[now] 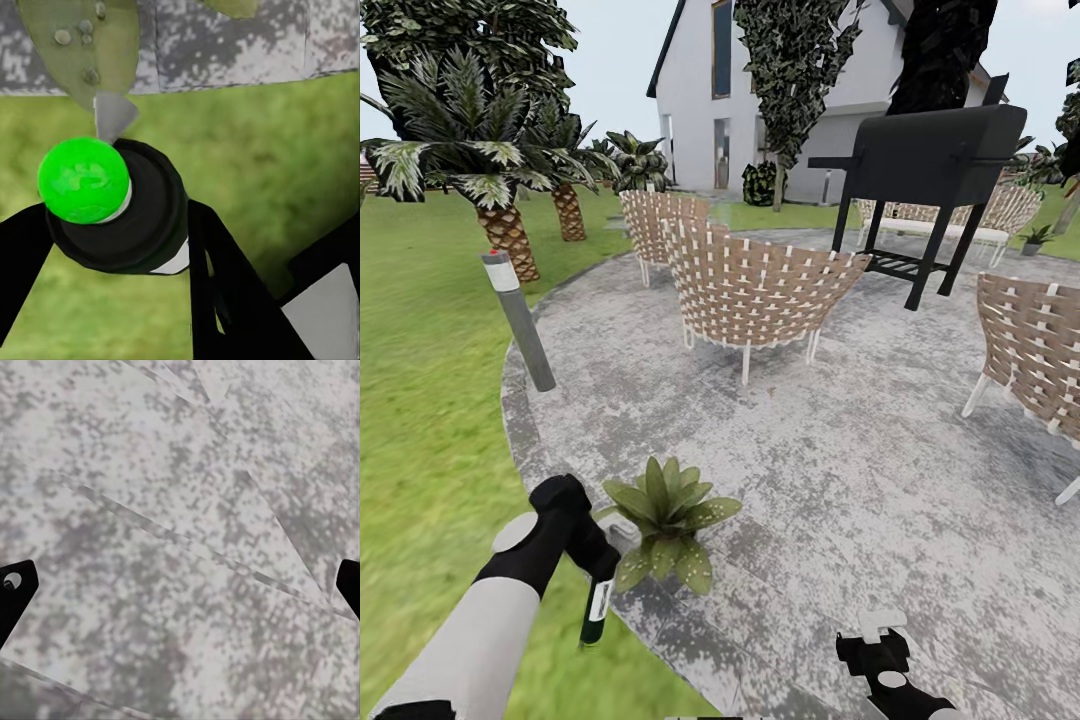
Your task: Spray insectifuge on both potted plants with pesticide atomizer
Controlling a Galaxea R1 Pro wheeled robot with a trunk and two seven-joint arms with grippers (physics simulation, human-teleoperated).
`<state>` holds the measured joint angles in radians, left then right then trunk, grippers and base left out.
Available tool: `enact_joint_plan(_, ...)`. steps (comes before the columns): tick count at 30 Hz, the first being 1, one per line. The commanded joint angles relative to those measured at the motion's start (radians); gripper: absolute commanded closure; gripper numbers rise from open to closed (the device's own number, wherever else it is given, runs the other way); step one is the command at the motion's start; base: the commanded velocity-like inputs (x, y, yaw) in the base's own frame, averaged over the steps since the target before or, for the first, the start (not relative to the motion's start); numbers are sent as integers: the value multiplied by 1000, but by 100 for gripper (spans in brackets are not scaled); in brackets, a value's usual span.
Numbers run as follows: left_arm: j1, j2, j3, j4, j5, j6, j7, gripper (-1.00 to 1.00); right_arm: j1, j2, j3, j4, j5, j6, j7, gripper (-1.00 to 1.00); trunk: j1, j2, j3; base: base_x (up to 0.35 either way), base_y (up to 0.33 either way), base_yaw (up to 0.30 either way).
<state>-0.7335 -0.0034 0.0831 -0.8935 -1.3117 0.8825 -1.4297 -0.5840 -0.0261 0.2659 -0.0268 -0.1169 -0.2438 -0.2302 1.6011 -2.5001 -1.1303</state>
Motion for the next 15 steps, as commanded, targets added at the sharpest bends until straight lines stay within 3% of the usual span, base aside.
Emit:
enact_joint_plan(1, -5, -1, 0, -1, -8, 18, -10, 100, 0, 0, 9, 0, -10, -4, -1, -100, 0, 0, -1, 0, 0, 0)
enact_joint_plan(11, 4, 4, 2, 1, -3, 22, -10, 100, 0, 0, 9, 0, -10, -3, -1, -100, 0, 0, -1, -3, 0, 0)
enact_joint_plan(15, 5, 12, 6, 1, -5, 20, -8, 100, 0, 0, 9, 0, -10, -3, -1, -100, 0, 0, -1, -225, 99, 0)
